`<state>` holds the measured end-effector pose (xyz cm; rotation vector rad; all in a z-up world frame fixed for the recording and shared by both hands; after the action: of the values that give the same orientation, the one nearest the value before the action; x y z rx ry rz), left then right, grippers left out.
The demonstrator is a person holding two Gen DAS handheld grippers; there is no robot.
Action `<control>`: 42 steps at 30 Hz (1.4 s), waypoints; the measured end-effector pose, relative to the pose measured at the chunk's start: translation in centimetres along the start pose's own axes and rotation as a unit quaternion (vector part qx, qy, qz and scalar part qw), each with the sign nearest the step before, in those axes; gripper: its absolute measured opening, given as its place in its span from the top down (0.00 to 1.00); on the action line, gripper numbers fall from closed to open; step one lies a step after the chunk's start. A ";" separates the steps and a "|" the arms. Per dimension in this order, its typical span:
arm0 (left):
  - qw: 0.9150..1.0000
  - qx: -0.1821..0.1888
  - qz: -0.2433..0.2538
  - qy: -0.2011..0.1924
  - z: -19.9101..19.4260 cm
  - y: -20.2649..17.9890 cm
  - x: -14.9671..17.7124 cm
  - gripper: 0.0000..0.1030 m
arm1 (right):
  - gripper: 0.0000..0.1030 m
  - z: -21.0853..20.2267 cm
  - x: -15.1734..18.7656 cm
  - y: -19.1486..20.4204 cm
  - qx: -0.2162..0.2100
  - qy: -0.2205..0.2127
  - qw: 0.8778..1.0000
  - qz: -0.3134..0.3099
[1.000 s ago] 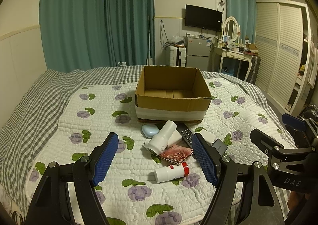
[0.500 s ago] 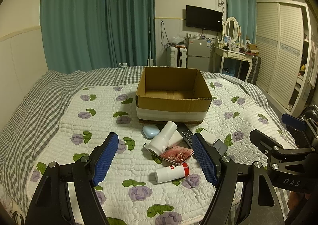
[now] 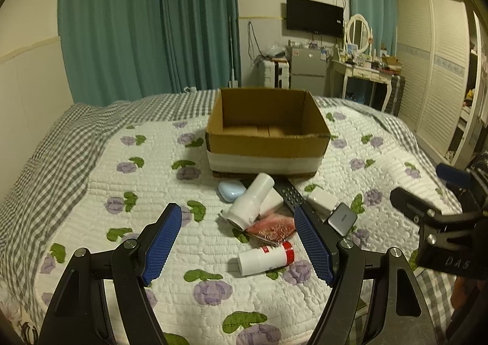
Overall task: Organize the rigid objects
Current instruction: 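Grasp the white-red bottle with left tool while right tool grasps the grey UGREEN power bank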
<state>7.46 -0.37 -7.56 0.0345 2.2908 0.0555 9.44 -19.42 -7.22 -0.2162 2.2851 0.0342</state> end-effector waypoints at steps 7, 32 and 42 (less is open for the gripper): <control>0.998 0.005 0.008 0.059 4.0 -0.9 3.0 0.23 | 0.00 3.1 1.0 -1.0 -0.005 0.034 0.999 -0.009; 0.981 0.022 -0.051 0.186 14.1 -3.4 7.6 0.21 | 0.01 10.9 4.8 -0.9 -0.062 0.139 0.988 0.024; 0.980 0.020 -0.029 0.195 15.5 -3.7 8.4 0.24 | 0.01 11.4 5.2 -0.7 -0.054 0.153 0.987 0.013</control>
<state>13.54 -3.22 -24.31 -0.0241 2.6843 -0.0150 14.66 -19.80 -18.57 -0.2631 2.5946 0.1466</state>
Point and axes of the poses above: each gripper's, at about its wrist camera, not at the fingertips, and z roughly the way its jaws point, y to its left, x to its underside, the point moved 8 cm from there along z, roughly the way its jaws point, and after that the axes turned 4 degrees about y, right-handed, at the moved point
